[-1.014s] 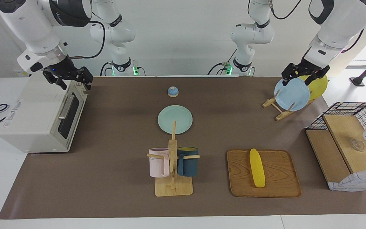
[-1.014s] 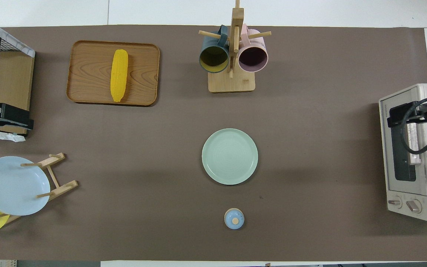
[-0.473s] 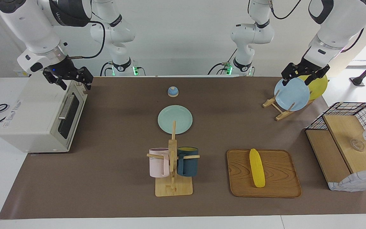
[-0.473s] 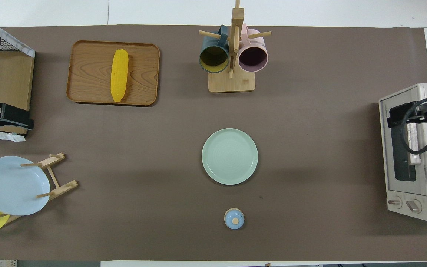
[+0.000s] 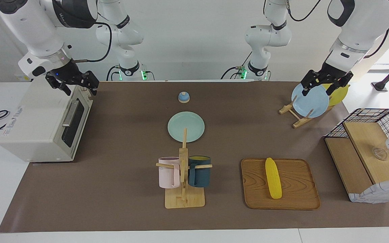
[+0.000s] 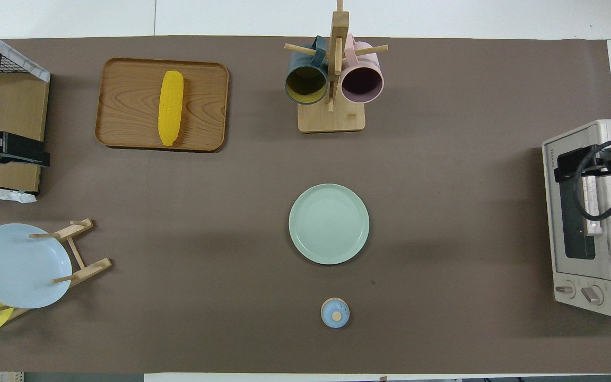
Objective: Put corn in oven
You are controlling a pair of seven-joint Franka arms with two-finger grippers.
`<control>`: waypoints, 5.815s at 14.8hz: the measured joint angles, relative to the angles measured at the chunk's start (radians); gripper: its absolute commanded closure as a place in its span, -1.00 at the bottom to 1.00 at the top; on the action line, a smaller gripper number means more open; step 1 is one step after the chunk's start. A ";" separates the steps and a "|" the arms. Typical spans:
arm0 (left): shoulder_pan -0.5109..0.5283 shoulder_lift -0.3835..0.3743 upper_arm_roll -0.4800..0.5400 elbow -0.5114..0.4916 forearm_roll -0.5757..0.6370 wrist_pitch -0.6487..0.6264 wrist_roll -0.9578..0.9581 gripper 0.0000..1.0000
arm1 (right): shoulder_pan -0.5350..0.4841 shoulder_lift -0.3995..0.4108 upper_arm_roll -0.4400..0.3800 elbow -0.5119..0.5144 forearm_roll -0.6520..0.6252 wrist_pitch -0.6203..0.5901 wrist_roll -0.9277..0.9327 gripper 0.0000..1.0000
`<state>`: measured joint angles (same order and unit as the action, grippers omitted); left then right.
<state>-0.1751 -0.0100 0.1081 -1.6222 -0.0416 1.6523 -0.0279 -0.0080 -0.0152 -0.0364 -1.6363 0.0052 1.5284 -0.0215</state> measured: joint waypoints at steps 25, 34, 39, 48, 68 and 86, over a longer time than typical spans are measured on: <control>-0.028 0.786 -0.085 0.394 -0.063 0.413 0.108 0.54 | 0.000 0.000 0.000 0.000 0.000 0.000 0.000 -1.00; -0.029 0.738 -0.083 0.406 -0.091 0.334 0.029 1.00 | 0.000 0.000 0.000 0.000 0.000 0.000 0.000 -1.00; -0.138 0.453 -0.096 0.233 -0.097 0.198 -0.244 1.00 | 0.000 0.000 0.000 0.000 0.000 0.000 0.000 -1.00; -0.575 0.197 -0.098 -0.287 -0.098 0.571 -0.718 1.00 | -0.061 -0.006 -0.005 -0.003 0.000 -0.085 0.000 -1.00; -0.656 0.318 -0.070 -0.305 -0.097 0.736 -0.787 -1.00 | -0.064 -0.095 0.000 -0.375 -0.173 0.306 -0.152 1.00; 0.035 -0.025 -0.057 -0.058 -0.022 -0.078 -0.027 -1.00 | -0.070 -0.083 0.003 -0.461 -0.187 0.423 -0.177 1.00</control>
<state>-0.1399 -0.0351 0.0506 -1.6806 -0.0639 1.5747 -0.0548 -0.0781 -0.0985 -0.0336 -2.0977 -0.1821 1.9515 -0.1986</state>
